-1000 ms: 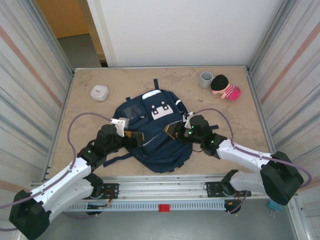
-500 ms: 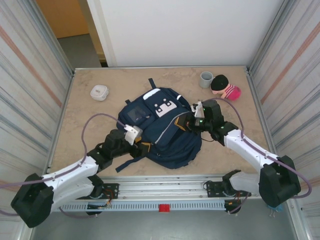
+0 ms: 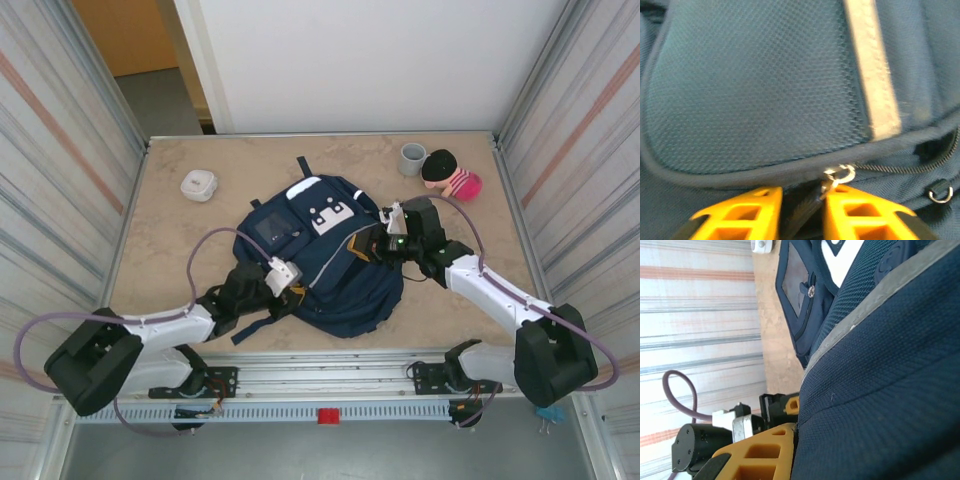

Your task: Pack books, pencil case, and school supplies into a backpack

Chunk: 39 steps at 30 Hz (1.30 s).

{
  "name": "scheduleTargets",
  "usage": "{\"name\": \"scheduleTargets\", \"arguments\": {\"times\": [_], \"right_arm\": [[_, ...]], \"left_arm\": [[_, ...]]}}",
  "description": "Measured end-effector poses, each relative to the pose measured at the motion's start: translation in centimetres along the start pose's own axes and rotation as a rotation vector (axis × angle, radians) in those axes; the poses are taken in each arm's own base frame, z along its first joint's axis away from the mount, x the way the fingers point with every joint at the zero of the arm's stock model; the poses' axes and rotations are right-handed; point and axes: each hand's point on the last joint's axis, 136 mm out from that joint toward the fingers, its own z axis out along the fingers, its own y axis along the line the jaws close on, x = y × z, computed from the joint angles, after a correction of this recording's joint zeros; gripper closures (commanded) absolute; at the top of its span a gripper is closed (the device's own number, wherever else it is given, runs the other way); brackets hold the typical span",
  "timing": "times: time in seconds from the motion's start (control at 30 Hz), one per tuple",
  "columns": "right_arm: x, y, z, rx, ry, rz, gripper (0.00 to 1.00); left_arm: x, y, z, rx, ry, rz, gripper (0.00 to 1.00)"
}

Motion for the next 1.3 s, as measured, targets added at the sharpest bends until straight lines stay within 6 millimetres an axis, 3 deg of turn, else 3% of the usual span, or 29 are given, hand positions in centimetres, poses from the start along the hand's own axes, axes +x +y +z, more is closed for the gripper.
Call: {"name": "scheduleTargets", "arguments": {"times": [0.1,0.27,0.5,0.6,0.73,0.93,1.17,1.3], "right_arm": [[-0.1,0.0,-0.1,-0.004,0.002,0.003,0.89],[-0.4,-0.2,-0.2,-0.006,0.003,0.015,0.87],[-0.3,-0.1,-0.4,-0.026,-0.009,0.009,0.56],[1.0,-0.8,-0.2,-0.037,-0.013,0.011,0.51],[4.3,-2.0,1.1,-0.024,0.028,0.025,0.49],[7.5,-3.0,2.9,-0.009,0.041,0.036,0.57],[8.2,-3.3,4.3,-0.005,-0.001,0.063,0.90],[8.2,-3.2,4.9,-0.009,-0.019,0.074,0.96]], "left_arm": [[0.0,-1.0,0.2,0.047,-0.001,0.022,0.84],[0.0,-2.5,0.3,0.102,0.000,0.050,1.00],[-0.6,-2.5,-0.1,0.094,-0.015,0.031,1.00],[-0.7,-2.5,-0.3,0.090,-0.023,0.019,1.00],[-0.6,-2.5,-0.3,0.089,-0.021,0.003,1.00],[-0.5,-2.5,-0.3,0.089,-0.019,-0.019,1.00],[-0.4,-2.5,-0.4,0.086,-0.011,-0.038,1.00],[-0.5,-2.5,-0.8,0.083,-0.009,-0.046,1.00]]}}
